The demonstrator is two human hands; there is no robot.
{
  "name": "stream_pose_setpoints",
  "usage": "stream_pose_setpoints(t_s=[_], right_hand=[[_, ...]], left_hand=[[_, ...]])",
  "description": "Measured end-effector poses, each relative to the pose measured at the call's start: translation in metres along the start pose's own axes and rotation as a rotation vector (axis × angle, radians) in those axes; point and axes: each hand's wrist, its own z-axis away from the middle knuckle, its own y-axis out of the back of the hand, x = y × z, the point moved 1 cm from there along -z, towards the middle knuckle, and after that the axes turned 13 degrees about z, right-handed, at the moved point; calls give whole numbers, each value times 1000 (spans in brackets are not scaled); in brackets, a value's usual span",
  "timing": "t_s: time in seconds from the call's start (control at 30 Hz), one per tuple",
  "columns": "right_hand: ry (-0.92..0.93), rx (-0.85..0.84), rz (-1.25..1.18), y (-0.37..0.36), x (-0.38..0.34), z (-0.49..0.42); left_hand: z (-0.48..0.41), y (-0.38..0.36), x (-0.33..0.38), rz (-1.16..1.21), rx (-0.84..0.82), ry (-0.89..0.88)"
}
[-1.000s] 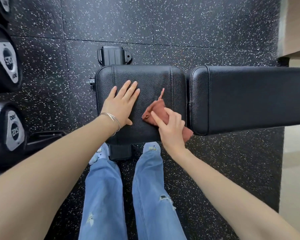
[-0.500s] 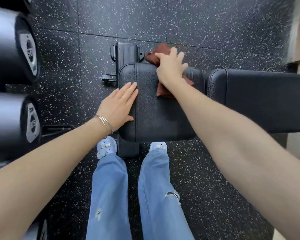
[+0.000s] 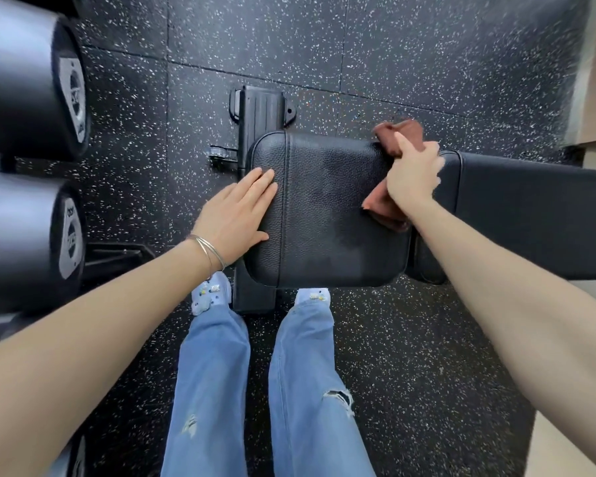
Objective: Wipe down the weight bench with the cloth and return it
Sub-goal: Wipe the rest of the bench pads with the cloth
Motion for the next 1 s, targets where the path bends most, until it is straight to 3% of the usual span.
stream_pose_setpoints(t_s=[0.13,0.3,0.43,0.63,0.77,0.9,1.0], right_hand=[[50,42,-1,-2,-49,22],[494,104,-33,-4,-114,74],[794,119,52,-5,-113,89],[574,85,5,2,-140,54],[788,144,-18,-15,-98,114],[987,152,35,-43,-30,184],[1022,133,95,-43,-30,174]], left_hand=[[3,-1,-3,12,-3,-11],[12,3,-16,65,-23,-28],[21,6,-30,138,7,44],[30,-2,-36,128,64,240],[31,-3,-35,121,65,353],[32,0,-36,61,54,325],[31,0,-35,137,58,285]])
